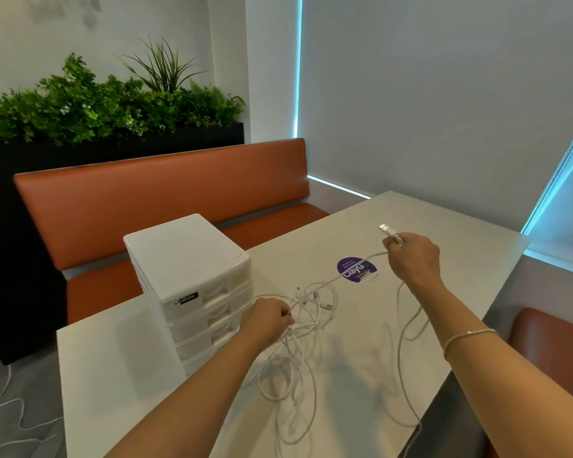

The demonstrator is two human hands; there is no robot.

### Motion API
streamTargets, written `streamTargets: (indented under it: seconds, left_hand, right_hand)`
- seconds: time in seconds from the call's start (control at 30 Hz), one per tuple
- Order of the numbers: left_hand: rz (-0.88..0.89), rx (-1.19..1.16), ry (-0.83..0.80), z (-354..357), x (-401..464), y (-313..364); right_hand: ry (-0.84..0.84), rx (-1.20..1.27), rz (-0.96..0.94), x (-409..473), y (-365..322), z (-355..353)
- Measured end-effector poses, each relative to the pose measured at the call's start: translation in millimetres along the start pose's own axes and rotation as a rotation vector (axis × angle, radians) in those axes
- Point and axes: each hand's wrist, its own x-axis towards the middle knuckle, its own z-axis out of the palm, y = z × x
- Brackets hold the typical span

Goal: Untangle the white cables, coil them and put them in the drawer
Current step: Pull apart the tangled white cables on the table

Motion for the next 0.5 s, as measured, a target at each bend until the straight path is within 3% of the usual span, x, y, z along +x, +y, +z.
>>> streamTargets:
  seconds: [0.17,0.3,0.37,0.5]
  left_hand:
    - [0.17,-0.012,-0.001,-4.8,-2.9,17.4]
    - [0.239,0.006,0.108,-8.7,-5.3,30.3]
    - [0.223,0.047,0.155,-10.3,-7.3,27.7]
    - [0.136,0.016,0.171,-6.4,-5.6,16.2]
  right_hand:
    - [-0.339,-0.02,-0.334,-33.9,-18.7,17.4]
    - [-0.654,-0.126,-0.338,-51.8,-22.0,36.7]
    - [-0.661,-0.118,-0.295,-51.2,-19.7,36.2]
    - [-0.52,-0.022,-0.274,-45.3,-18.8,29.8]
